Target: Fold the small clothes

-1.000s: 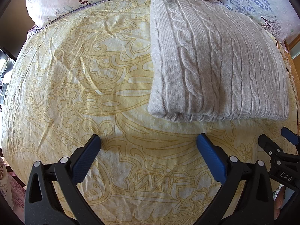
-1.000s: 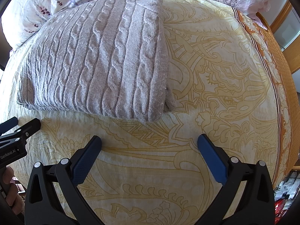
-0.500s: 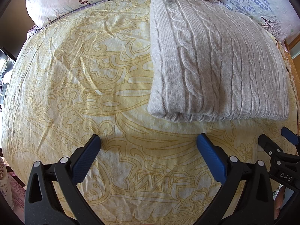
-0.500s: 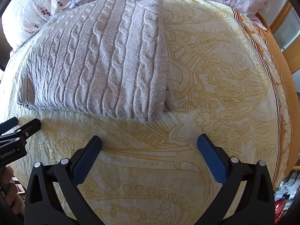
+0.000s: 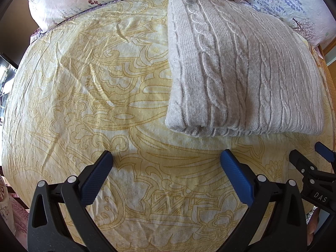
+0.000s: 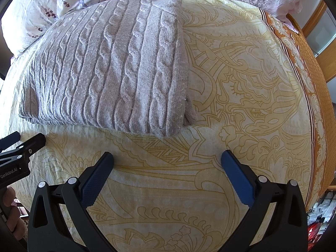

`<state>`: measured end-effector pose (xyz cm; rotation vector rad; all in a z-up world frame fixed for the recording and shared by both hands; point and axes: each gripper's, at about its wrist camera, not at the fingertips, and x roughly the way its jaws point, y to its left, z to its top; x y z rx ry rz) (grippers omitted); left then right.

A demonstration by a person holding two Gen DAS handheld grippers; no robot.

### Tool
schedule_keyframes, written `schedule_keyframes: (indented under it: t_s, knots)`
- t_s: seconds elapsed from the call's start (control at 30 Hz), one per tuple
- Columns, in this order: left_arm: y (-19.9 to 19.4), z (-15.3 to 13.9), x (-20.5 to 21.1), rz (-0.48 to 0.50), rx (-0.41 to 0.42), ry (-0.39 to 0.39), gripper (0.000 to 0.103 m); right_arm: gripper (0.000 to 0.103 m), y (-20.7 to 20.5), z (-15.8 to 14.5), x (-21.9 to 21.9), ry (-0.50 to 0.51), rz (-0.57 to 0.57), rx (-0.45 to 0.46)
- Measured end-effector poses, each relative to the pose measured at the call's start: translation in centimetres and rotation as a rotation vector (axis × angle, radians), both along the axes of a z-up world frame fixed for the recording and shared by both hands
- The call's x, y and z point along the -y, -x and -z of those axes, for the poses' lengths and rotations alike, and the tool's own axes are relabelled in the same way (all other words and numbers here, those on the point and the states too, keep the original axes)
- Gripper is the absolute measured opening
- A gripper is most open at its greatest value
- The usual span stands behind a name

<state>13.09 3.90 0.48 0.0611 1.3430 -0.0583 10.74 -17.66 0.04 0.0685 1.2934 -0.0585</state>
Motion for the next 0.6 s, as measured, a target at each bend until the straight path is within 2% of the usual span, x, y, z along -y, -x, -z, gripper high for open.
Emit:
schedule_keyframes:
  t_s: [0.6]
  knots:
    - [-0.35,0.05,-0.08,0.012,-0.024,-0.002,0.101,0.102,0.15,0.14,-0.09,0.0,0.002,-0.003]
